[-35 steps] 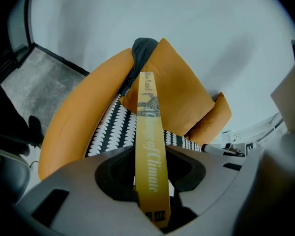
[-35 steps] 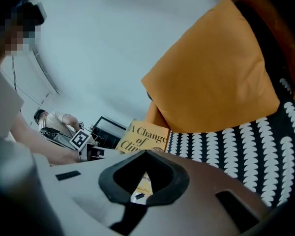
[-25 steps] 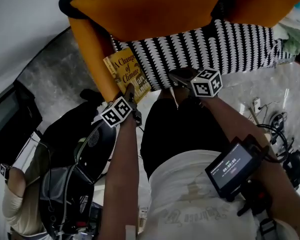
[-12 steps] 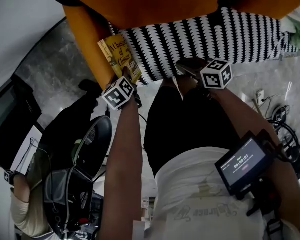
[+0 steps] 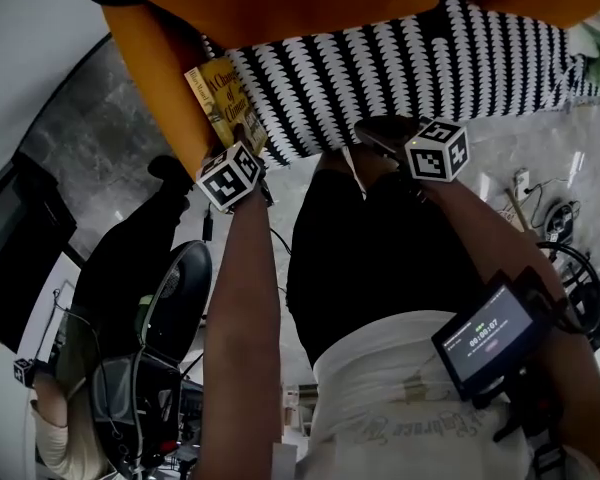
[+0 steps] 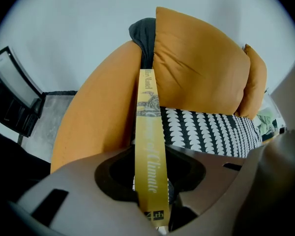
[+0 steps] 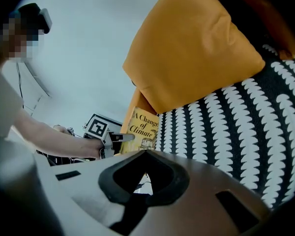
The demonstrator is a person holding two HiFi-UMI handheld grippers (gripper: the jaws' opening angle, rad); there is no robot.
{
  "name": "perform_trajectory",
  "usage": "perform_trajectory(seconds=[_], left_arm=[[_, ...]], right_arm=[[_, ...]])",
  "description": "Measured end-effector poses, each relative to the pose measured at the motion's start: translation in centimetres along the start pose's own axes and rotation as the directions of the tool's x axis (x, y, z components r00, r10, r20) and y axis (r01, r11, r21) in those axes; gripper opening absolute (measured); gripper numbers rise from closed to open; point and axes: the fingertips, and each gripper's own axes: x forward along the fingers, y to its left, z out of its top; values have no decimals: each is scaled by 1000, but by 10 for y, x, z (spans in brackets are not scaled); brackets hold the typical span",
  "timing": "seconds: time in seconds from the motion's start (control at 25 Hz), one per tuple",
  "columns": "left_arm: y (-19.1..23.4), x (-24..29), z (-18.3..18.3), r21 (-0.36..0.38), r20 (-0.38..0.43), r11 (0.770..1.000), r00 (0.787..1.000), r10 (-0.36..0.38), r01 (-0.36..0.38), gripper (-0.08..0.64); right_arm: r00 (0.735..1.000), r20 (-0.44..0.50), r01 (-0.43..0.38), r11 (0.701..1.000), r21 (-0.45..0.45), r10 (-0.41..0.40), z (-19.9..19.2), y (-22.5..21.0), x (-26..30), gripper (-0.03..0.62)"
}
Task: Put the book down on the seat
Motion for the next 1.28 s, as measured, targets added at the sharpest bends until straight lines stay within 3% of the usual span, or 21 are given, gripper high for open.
perform_trajectory(seconds=[0.36,0.72,1.04,1.28], left_arm=[[11,-2,4,45,-39,995,995,89,-87,167],[22,-25,-1,60,-30,990,991,129,-127,184],[21,-48,-14,62,-7,992,993,114,-113,184],[24,-63,-14,102,0,990,995,99,-99,184]], right_arm=[[1000,-20,9,1000,-1,-9,-4,0,3,14],[1000,-22,18,1000,-11,-18,2,3,1,14],[1000,-23,1,1000,-29,-2,10,16,5,14],[999,-38,-14,999,-40,12,20,26,13,14]])
